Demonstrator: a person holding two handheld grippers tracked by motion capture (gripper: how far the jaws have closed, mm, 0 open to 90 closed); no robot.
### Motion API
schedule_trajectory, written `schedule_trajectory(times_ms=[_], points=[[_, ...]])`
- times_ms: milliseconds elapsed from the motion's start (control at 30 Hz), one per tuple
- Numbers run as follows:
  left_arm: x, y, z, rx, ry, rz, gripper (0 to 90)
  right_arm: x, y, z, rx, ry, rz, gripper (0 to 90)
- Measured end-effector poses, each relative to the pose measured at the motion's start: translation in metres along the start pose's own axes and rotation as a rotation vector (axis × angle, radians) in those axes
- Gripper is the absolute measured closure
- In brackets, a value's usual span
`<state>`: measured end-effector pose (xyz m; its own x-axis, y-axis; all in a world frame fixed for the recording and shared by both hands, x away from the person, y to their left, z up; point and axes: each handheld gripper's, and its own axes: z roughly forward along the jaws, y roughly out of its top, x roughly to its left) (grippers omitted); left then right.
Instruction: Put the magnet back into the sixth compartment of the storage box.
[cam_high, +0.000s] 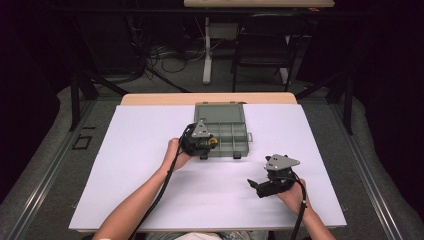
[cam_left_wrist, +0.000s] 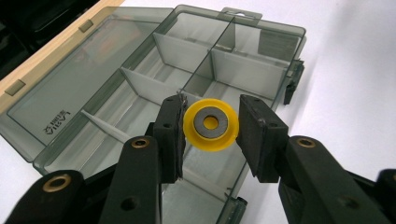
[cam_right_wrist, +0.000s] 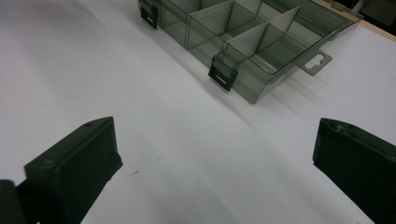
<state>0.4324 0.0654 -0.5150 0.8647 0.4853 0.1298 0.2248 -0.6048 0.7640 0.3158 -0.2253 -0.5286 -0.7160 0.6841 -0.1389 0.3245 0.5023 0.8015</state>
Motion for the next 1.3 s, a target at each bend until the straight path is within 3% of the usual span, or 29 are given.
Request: schedule_trajectory(times_ms=[633,733,967,1300], points=[[0.003,-0.005,0.010,0.016,-0.009,-0.030,60.6,0.000,0.000,-0.001,-0.001,0.005,0.001,0.0],[0.004,-0.006,0.010,0.021,-0.007,-0.035,47.3,0.000,0.000,-0.001,-0.003,0.003,0.003,0.0],[0.007,-0.005,0.006,-0.017,0.005,-0.065,21.0,0.000,-0.001,-0.002,-0.004,0.003,0.008,0.0],[0.011,-0.003,-0.003,-0.029,-0.006,-0.079,3.0,-0.002,-0.001,-0.004,-0.011,0.005,0.007,0.0]])
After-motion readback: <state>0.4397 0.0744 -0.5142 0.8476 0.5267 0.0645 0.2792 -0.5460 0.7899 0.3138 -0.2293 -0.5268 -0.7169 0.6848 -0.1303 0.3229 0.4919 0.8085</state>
